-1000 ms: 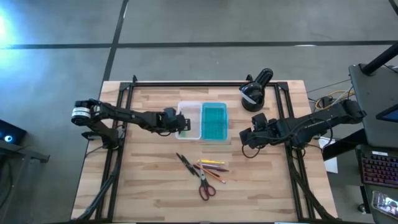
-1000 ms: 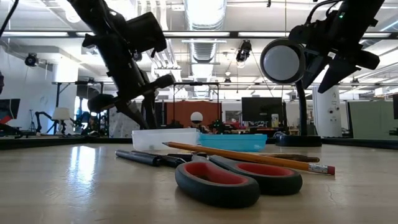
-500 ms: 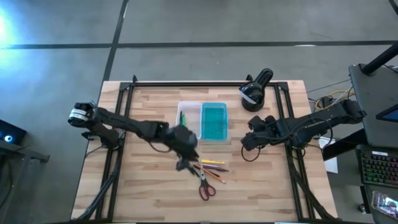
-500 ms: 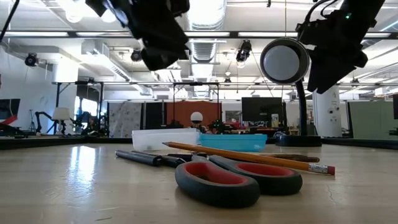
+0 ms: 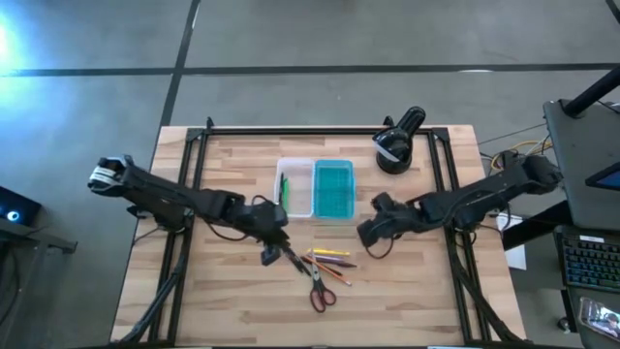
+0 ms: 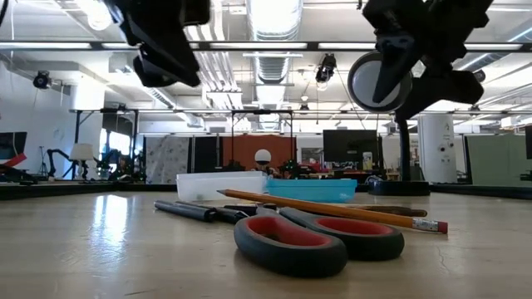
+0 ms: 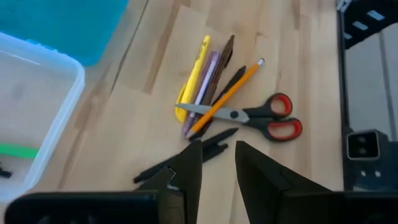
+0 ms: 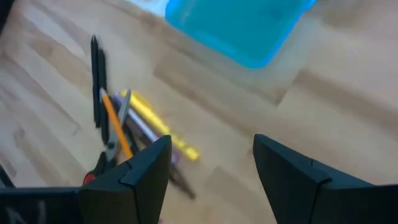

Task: Pick & place school supplies into a supply box
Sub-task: Put the black scissors into the blue supply box

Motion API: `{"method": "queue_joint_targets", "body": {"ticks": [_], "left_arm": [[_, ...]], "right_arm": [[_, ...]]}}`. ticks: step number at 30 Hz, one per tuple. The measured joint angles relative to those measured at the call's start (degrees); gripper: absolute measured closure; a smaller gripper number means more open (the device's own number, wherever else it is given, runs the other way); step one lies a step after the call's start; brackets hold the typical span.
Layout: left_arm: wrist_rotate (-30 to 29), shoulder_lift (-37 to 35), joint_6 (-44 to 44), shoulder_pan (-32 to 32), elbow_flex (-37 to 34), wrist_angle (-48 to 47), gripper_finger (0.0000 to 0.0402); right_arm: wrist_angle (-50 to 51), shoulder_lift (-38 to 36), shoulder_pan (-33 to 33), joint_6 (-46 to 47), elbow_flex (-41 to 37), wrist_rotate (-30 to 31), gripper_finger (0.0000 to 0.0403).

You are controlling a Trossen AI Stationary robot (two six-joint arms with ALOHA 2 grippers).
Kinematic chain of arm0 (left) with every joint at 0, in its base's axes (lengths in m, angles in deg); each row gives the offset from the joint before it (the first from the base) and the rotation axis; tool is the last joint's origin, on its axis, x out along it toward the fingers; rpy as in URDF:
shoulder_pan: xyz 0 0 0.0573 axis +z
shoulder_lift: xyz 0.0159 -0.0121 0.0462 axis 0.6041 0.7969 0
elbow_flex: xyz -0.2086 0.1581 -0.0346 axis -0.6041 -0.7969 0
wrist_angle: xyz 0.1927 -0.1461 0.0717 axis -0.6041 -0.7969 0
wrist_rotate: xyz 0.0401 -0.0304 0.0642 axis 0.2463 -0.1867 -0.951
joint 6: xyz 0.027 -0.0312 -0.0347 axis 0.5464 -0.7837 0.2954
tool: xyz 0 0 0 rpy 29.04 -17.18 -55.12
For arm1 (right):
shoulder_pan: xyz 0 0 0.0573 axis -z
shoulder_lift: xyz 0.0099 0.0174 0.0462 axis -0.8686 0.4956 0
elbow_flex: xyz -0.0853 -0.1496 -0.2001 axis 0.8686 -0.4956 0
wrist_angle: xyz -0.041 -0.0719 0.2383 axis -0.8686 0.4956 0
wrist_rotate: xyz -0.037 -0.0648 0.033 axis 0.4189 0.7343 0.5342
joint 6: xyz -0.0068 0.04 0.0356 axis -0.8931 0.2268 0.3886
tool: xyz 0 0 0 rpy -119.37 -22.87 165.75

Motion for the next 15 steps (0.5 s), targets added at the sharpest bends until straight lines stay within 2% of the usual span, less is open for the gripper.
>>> {"method": "queue_joint_targets", "body": {"ticks": [6,10,15], "left_arm": [[-0.3,-10.9,-0.3,-4.5,-8.4,0.2,0.0321],[-2.1,-19.2,-1.7,-8.0,-14.7,1.9,0.0321],[-3.9,-28.6,-6.0,-9.3,-22.6,5.1,0.0321]], "right_arm": [[1.0,12.3,-5.1,6.6,9.1,-1.1,0.0184],[3.4,21.4,-7.8,7.7,20.0,-1.9,0.0184],[10.0,32.4,-9.5,11.8,34.7,-3.5,0.0184]]}}
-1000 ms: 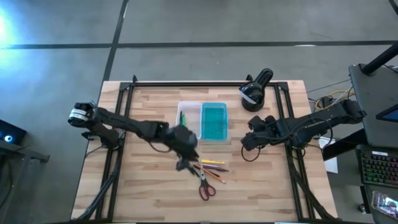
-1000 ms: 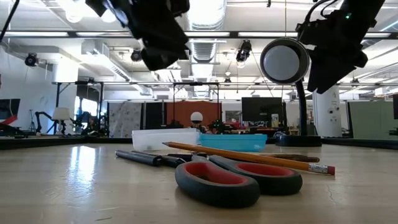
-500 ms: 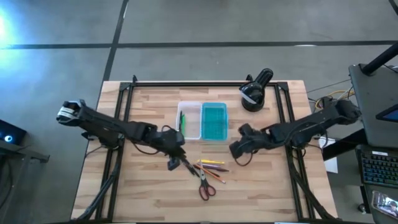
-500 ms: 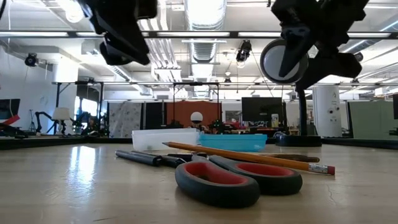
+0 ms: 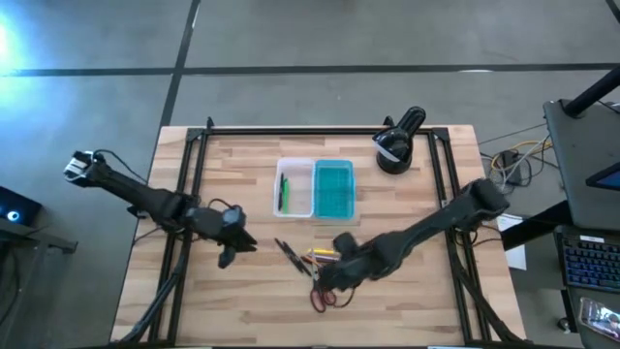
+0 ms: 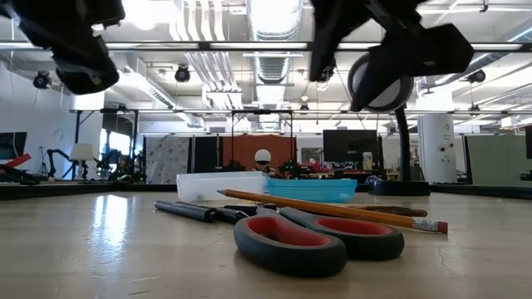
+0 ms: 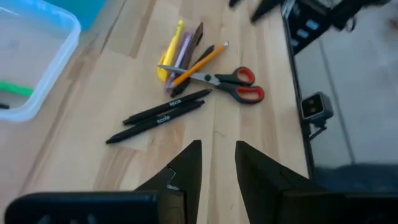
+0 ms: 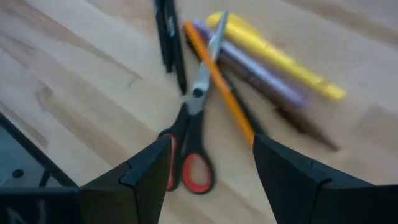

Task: Pick & place school supplies into a supply box
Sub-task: Put the black scissors into the blue supply box

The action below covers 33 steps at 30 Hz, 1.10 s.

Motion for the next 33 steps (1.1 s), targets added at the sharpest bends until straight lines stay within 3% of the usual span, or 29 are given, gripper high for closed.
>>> {"method": "queue_joint_targets", "body": {"ticks": [10,19,25,33], "left_arm": [[2.8,-13.2,-3.7,-0.8,-7.8,1.5,0.0321],[3.1,-15.7,0.9,-0.9,-8.1,1.4,0.0321],[3.1,-15.5,1.4,-0.9,-8.2,1.5,0.0321],[3.3,-15.5,0.0,-0.9,-8.1,2.0,0.0321]], "right_arm": [[6.8,17.7,-5.3,8.3,21.2,-7.6,0.0184],[23.1,29.3,-5.6,10.6,37.8,-7.2,0.0184],[24.7,32.7,-4.0,8.8,42.4,-7.1,0.0184],[25.6,33.1,-3.5,11.8,40.5,-8.5,0.0218]]}}
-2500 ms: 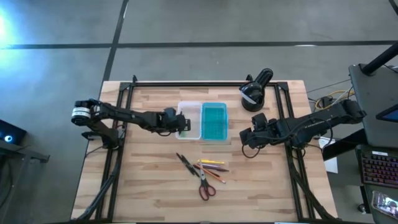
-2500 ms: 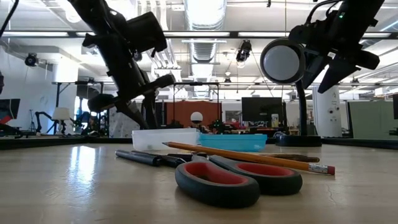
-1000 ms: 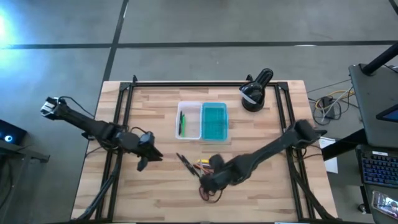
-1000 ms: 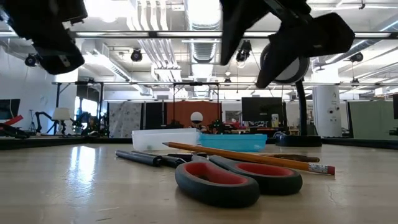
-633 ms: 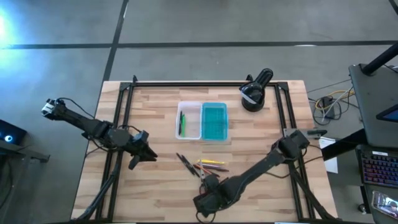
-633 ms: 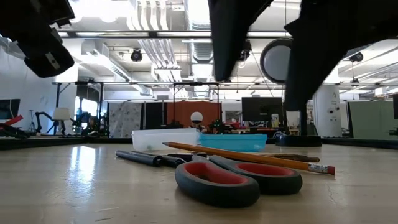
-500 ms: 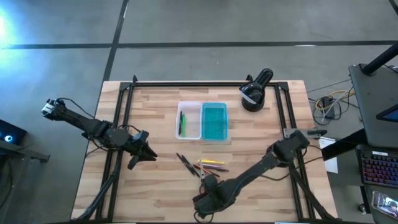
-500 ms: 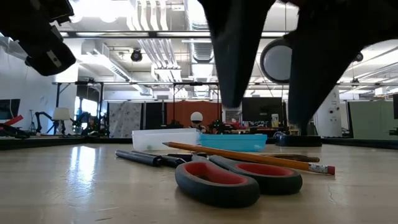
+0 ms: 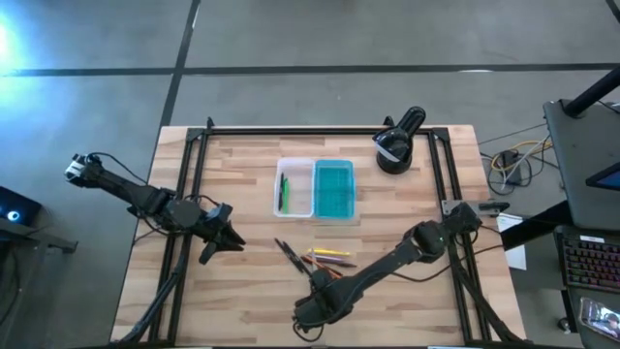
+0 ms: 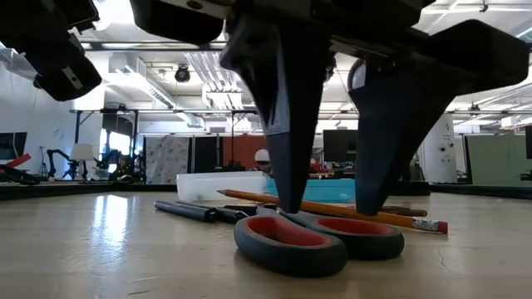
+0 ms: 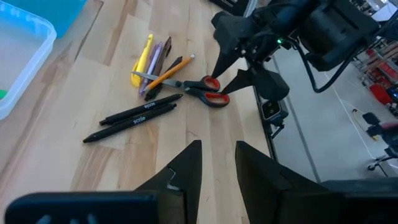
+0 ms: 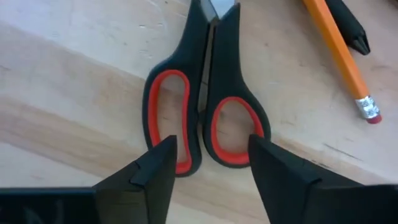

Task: Pick & place school supplies into a supply box
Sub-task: Put the black scissors into the blue supply box

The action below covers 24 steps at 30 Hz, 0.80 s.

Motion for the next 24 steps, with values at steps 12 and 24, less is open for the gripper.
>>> {"method": "queue_joint_targets", "body": {"ticks": [12,24], "left_arm": [[-0.1,0.1,0.0,0.0,0.0,-0.1,0.0321],[-0.3,0.1,0.9,0.0,0.0,-0.9,0.0321]], "right_arm": [[-5.1,-0.2,2.2,0.7,-4.2,-2.0,0.0253],[-5.3,-0.6,2.5,0.5,-6.8,-4.7,0.0315]]}}
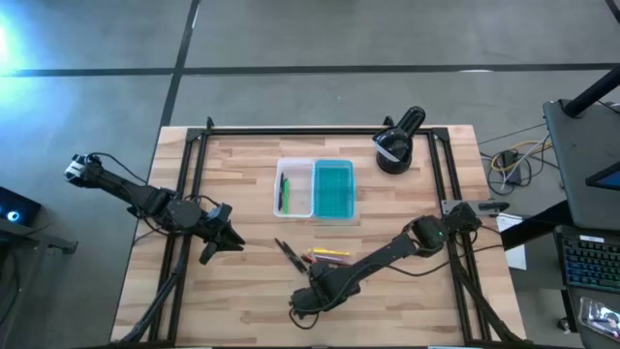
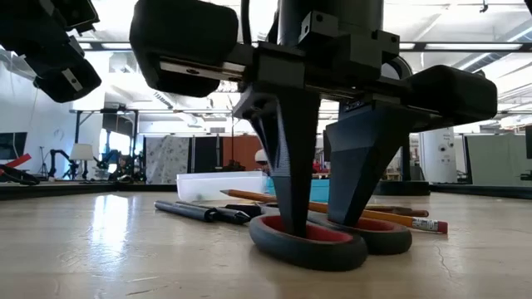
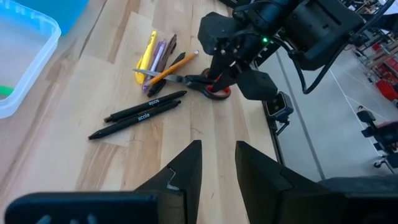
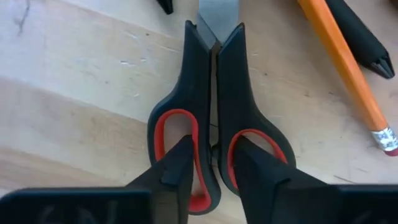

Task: Pick & place school supplies into a supply box
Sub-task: Put the black scissors into the blue supply box

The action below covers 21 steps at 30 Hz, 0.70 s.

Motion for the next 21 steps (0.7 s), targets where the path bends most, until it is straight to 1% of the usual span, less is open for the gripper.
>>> {"method": "queue_joint_targets", "body": {"ticks": [3,7,12,14,16,21], "left_arm": [[-0.5,0.0,0.3,0.0,0.0,0.0,0.0321],[-0.7,0.0,0.3,0.0,0.0,0.0,0.0321],[-0.8,0.0,0.3,0.0,0.0,0.0,0.0321],[-0.8,0.0,0.3,0.0,0.0,0.0,0.0321],[-0.8,0.0,0.3,0.0,0.0,0.0,0.0321],[-1.0,0.0,0.7,0.0,0.0,0.2,0.0321]], "right_arm": [[0.0,0.0,0.0,-2.3,0.0,-0.3,0.0338],[0.6,0.0,-0.1,-4.2,1.3,-1.1,0.0338],[1.3,-0.4,-1.2,-7.9,5.9,-2.3,0.0338],[1.5,-2.3,-2.2,-9.4,7.9,-0.9,0.0338],[0.8,-4.4,-3.2,-11.0,10.1,2.1,0.0338],[0.9,-7.4,-3.1,-10.4,12.5,9.5,0.0338]]}}
